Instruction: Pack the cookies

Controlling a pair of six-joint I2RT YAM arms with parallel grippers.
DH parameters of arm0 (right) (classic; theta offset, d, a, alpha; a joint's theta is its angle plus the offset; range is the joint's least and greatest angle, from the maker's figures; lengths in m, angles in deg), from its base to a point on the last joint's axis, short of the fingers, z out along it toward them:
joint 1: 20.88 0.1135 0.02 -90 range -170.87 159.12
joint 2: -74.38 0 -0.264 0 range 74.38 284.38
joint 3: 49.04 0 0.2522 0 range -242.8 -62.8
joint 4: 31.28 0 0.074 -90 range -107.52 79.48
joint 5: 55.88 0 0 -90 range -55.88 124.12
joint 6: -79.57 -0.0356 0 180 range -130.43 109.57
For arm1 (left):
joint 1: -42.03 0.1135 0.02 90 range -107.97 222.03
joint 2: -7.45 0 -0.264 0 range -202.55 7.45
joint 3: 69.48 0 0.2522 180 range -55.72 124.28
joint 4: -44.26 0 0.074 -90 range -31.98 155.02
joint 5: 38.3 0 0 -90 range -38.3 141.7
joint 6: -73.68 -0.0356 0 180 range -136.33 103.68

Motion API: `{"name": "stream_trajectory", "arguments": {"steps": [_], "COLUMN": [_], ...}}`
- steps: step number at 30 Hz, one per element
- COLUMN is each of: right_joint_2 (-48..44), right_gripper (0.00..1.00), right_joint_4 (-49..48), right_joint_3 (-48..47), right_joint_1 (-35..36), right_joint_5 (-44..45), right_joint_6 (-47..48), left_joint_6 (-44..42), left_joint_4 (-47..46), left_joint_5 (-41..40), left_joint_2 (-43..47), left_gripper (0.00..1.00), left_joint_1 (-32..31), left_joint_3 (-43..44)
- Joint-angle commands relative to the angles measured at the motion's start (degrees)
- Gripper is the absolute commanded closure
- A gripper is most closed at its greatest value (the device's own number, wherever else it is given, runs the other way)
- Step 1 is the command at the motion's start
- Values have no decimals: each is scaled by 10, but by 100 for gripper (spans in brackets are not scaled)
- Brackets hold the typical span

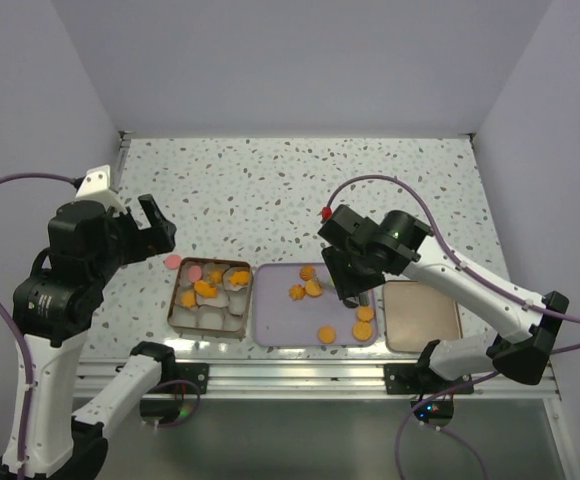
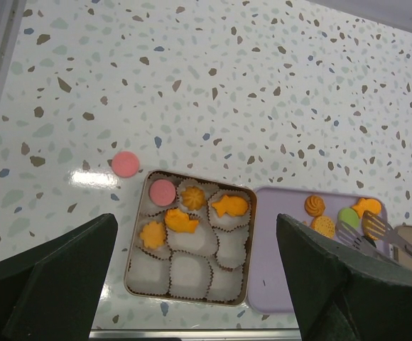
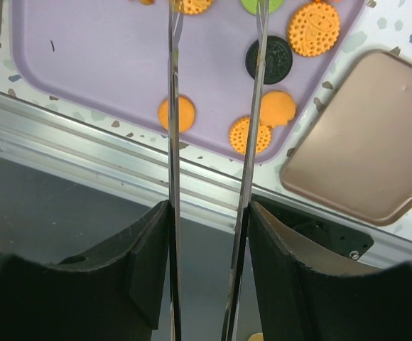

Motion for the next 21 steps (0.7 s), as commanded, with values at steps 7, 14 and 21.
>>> {"name": "stream_trajectory", "arguments": {"steps": [7,14,21], "right_joint_2": [-30,-22,6], "right_gripper": [51,51,51], "right_joint_4": [-21,-44,-51], "right_joint_3": [53,78,70], "right_joint_1": [2,3,3], "right_joint_5": [-59,-76,-62], "right_joint_6": [-32,-32,-27], "left_joint_6": [-17,-19,-19], "left_joint_4": [-10,-6,-5], "left_joint_5": [-30,-44,-45], "left_joint_2": [10,14,16], "left_gripper": [0,0,0], "left_joint_1": [-23,-35,-41], "left_joint_3": [-5,-9,-13]}}
